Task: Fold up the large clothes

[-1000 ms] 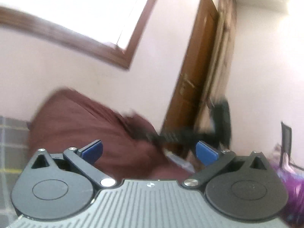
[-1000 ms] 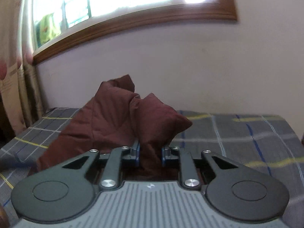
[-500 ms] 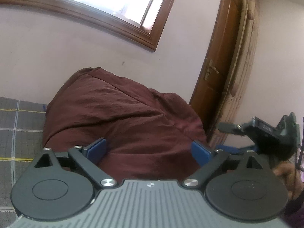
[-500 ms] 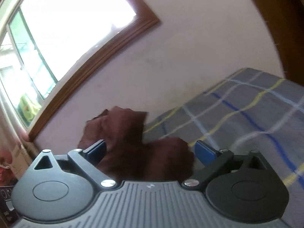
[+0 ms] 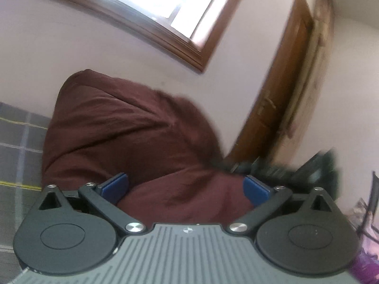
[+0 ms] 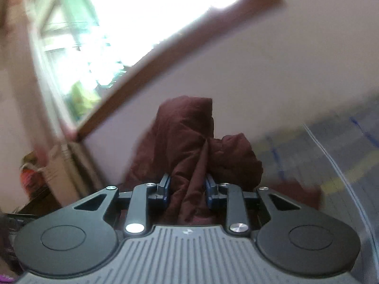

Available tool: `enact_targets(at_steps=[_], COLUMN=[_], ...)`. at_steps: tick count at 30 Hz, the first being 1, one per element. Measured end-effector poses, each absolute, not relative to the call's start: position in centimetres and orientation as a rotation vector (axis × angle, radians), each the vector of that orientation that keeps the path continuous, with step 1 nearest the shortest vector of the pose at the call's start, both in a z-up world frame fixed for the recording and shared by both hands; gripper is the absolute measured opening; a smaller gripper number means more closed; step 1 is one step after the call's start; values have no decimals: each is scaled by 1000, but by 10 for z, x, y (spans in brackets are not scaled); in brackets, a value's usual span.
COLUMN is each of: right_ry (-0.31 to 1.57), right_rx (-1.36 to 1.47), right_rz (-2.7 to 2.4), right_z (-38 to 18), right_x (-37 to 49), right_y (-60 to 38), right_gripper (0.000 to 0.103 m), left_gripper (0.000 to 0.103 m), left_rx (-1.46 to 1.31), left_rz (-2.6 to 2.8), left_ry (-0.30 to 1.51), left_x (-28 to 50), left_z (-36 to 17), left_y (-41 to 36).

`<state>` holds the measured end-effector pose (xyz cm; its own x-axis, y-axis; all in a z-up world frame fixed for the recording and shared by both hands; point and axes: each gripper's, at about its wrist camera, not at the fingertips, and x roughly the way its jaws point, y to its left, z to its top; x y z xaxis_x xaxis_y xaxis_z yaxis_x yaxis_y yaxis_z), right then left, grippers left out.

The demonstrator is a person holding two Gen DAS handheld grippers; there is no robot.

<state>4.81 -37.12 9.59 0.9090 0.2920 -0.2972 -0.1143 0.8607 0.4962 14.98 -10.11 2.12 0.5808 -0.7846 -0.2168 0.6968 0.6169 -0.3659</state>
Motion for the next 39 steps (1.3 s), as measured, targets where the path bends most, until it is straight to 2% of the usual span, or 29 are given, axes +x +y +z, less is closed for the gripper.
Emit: enact_targets(at_steps=[7,10,13,19,24,27,30,33,39], right_ry=[397,403,433,300,341,380,452,522,508], right_rx=[832,868,810,512,425,395,358,338,245], right_rz=[183,190,145,59,147,116,31,-26,-114], right_z=[26,24,47,153,187,176,149,113,81], right_x=[20,16,11,2,66,108,136,141,136], right_y=[-417,-419,-422,-393,-339,-332,-332,-335,-328], right_gripper=[29,32,42,42,42,42,36,35,35], left_gripper=[100,100,100,100,100,101,102,103,103], left_rx=[-214,-218,-205,-198,-212,-205,-201,-210,-312], left_rz=[-945,-940,-940,-944,-941,-947,-969,-989,-982], left_ry=[375,382,377,362,355,351,347,333,361], left_x=[141,143,145,143,141,141,141,138,144], left_z=[14,12,11,9,6,5,7,9,14], left_y=[-123,-124,-125,-127,-128,-129,-128,-127,-120])
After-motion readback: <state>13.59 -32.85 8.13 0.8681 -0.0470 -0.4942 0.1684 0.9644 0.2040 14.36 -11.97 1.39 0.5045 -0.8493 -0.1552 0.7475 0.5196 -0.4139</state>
